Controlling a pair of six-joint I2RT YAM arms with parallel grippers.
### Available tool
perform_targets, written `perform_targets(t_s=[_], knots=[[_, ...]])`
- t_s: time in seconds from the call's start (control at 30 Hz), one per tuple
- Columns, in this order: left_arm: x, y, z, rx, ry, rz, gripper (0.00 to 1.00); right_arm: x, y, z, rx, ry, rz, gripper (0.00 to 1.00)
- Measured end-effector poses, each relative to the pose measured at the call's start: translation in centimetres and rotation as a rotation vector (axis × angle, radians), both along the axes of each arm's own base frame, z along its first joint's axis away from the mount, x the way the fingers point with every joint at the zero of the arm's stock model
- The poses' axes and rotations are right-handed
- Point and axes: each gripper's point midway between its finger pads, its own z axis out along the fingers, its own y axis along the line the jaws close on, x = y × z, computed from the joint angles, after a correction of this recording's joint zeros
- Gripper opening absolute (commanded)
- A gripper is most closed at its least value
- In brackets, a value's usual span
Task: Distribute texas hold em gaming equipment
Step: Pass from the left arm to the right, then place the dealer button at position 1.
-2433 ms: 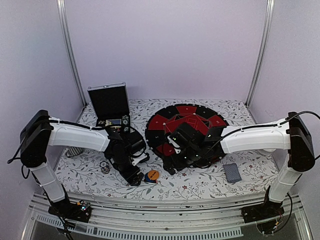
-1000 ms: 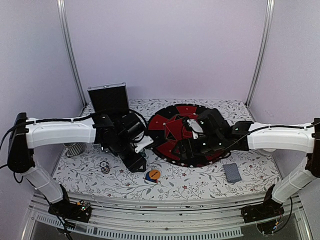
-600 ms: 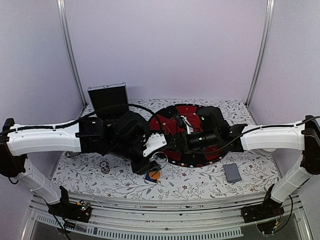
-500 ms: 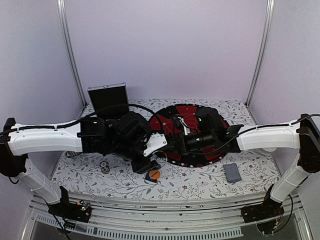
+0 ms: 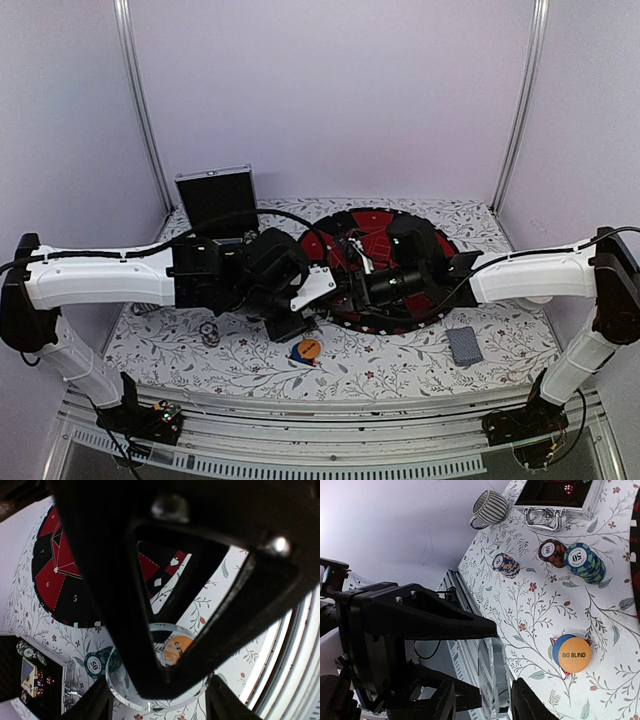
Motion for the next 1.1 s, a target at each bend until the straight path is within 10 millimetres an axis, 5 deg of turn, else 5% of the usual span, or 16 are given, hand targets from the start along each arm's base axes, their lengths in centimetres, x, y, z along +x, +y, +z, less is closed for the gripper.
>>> perform_targets(t_s=[0.1, 0.33, 0.4, 0.53, 0.67, 0.83, 0.97, 1.1], knots=[[0.0, -0.1, 0.1, -0.007, -0.001, 0.0, 0.38, 0.0, 0.1, -0.4, -0.007, 0.005, 0.002, 0.34], [0.1, -0.3, 0.3, -0.016, -0.005, -0.002, 0.39, 0.0, 0.0, -0.8, -0.017, 0.013, 0.003, 0.04], [0.1, -0.3, 0.4, -0.018, -0.005, -0.001, 0.5, 0.1, 0.0, -0.7, -0.017, 0.015, -0.005, 0.03], [0.0, -0.5, 0.5, -0.03, -0.001, -0.003, 0.97, 0.7, -0.5, -0.5, -0.017, 0.015, -0.022, 0.02], [0.0, -0.9, 1.5, -0.065, 0.018, 0.003, 0.98, 2.4, -2.6, -0.3, -0.039, 0.002, -0.084, 0.02], [1.4, -0.7, 3.1, -0.135, 0.073, 0.049, 0.98, 7.6, -8.6, 0.1, -0.059, -0.03, -0.257, 0.02], [4.6, 2.2, 3.4, -0.189, 0.147, 0.161, 0.98, 13.9, -16.6, -0.8, -0.108, -0.043, -0.487, 0.02], [6.7, 5.0, 3.0, -0.219, 0.194, 0.246, 0.98, 19.0, -25.2, -4.0, -0.191, -0.004, -0.709, 0.02]])
